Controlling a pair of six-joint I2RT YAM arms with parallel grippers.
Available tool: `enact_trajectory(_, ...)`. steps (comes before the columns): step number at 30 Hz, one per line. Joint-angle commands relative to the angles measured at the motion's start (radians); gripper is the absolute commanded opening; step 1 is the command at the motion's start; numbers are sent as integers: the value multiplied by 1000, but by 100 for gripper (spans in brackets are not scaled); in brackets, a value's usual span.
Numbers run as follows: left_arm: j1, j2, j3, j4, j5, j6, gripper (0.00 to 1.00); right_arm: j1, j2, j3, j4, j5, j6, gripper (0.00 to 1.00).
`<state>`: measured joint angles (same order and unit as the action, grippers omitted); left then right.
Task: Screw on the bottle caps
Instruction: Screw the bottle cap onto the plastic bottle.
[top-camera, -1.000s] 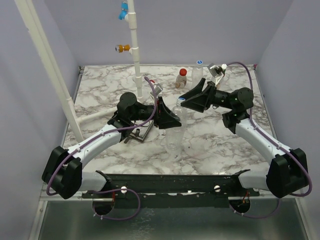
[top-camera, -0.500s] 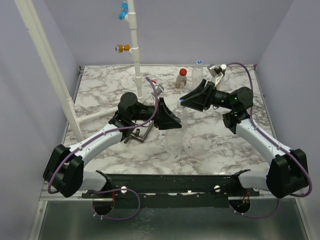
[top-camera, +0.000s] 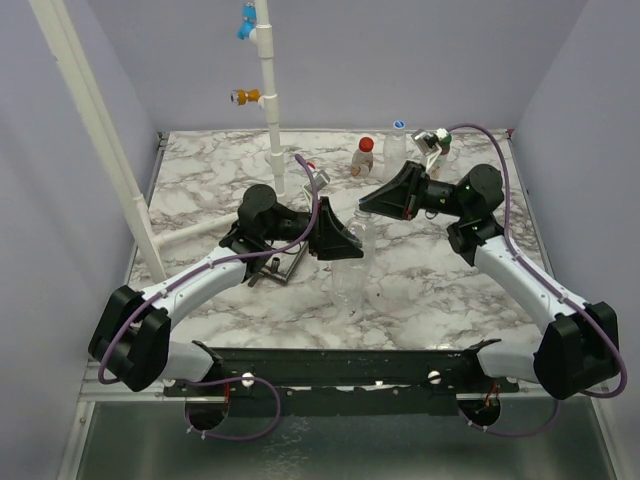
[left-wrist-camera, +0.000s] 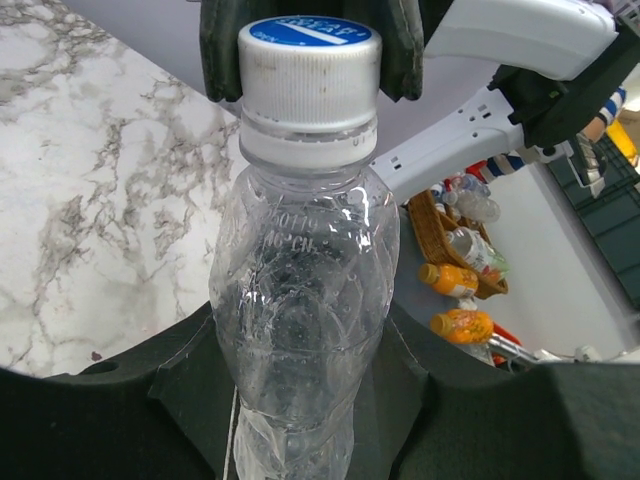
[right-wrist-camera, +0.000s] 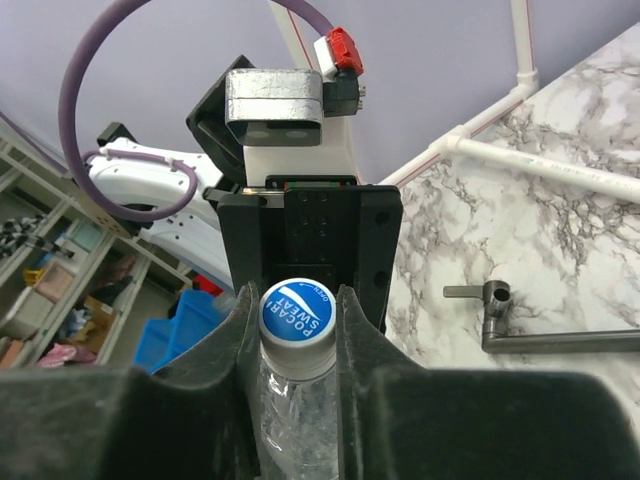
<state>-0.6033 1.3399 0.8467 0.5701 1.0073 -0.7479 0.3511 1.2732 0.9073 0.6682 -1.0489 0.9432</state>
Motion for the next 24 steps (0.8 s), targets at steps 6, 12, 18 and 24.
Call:
enact_trajectory(6, 13, -12, 55, -261, -281, 196, 0, 73, -100, 173, -587, 270, -338, 0)
enact_trajectory(12, 11, -33, 103, -379, -543, 295, 0, 147, -103, 239, -786, 524, -399, 0)
enact_trajectory(18, -16, -52, 145, -451, -792, 362, 0, 240, -57, 343, -979, 826, -402, 0)
enact_trajectory(24, -90, -37, 196, -486, -1042, 430, 0, 369, 41, 477, -1149, 1163, -341, 0)
